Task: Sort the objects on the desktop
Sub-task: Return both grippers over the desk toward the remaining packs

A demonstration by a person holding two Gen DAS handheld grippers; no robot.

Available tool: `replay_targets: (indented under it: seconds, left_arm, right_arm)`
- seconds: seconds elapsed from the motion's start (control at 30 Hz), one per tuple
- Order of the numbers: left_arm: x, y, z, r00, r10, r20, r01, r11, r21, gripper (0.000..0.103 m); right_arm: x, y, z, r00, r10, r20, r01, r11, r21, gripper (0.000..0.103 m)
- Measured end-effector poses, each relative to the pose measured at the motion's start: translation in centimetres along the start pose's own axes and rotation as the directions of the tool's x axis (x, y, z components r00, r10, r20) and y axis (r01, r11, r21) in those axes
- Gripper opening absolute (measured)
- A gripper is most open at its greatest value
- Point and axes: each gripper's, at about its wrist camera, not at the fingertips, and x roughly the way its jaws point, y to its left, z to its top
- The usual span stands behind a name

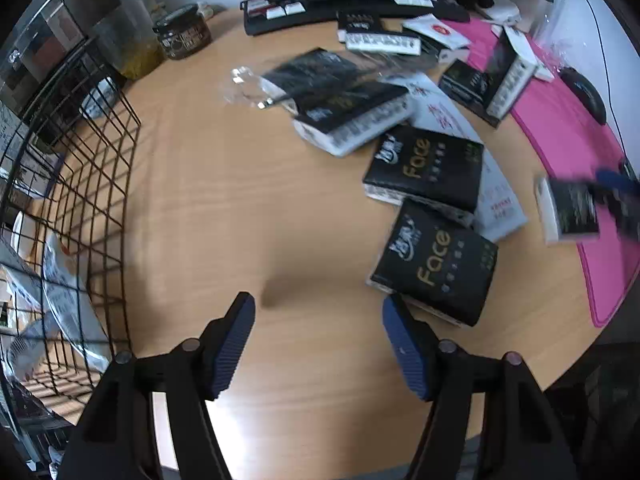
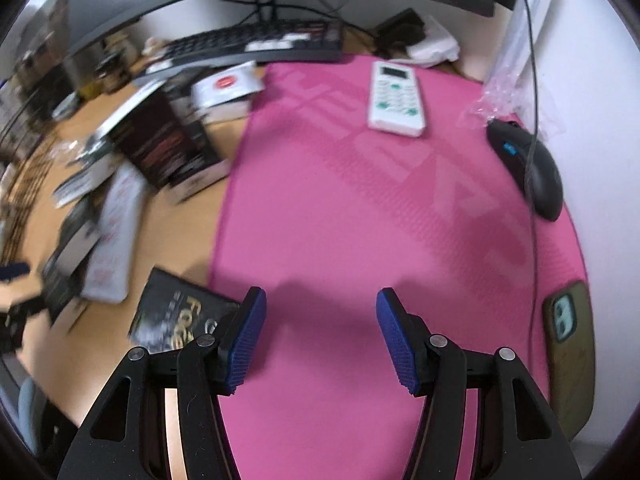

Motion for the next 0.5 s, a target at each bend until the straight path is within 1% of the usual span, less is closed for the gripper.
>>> replay_targets:
  seconds: [0.1, 0.17, 0.23, 0.3, 0.37, 0.43, 0.5]
  left_arm:
    - [-0.2, 0.8, 0.2, 0.999, 0.032, 0.014, -0.032, 0.999, -0.034, 0.071]
    - [-0.6, 1.3, 0.0, 0.999, 0.037, 0.022, -0.036, 0.998, -0.051, 0.071]
    - [-1.4, 1.7, 0.0, 0.999, 0.038, 0.035, -0.036, 0.997, -0.065, 0.071]
    - [-2.1, 1.4, -0.2, 0.998, 0.038, 0.046, -0.035, 0.998, -0.059, 0.071]
    - [-2.5, 1.5, -1.0, 0.998, 0.025, 0.056, -0.023, 0.999, -0.034, 0.071]
    - [-2.8, 1.0, -0.9, 0.998, -0.003, 0.059, 0.004, 1.000, -0.008, 0.071]
    - [-2.8, 1.1, -1.1, 0.998, -0.014, 0.055, 0.014, 1.000, -0.001, 0.071]
  right_arm:
    - [-0.7, 2.1, -1.4, 0.999, 0.047, -0.014, -0.048, 0.998, -0.045, 0.058]
    - [-1.3, 3.5, -2.3, 0.997, 0.076, -0.030, -0.078, 0.993, -0.085, 0.058]
    - [-1.8, 4.2, -2.8, 0.995, 0.098, -0.033, -0.101, 0.990, -0.100, 0.058]
    - [-2.5, 4.5, -2.9, 0.994, 0.105, -0.013, -0.106, 0.990, -0.097, 0.058]
    - [-3.3, 4.6, -2.7, 0.992, 0.125, 0.017, -0.122, 0.987, -0.104, 0.058]
    - [-4.1, 5.4, -2.4, 0.983, 0.182, 0.034, -0.176, 0.974, -0.140, 0.058]
    - [-4.4, 6.6, -2.2, 0.975, 0.220, 0.028, -0.211, 0.959, -0.188, 0.058]
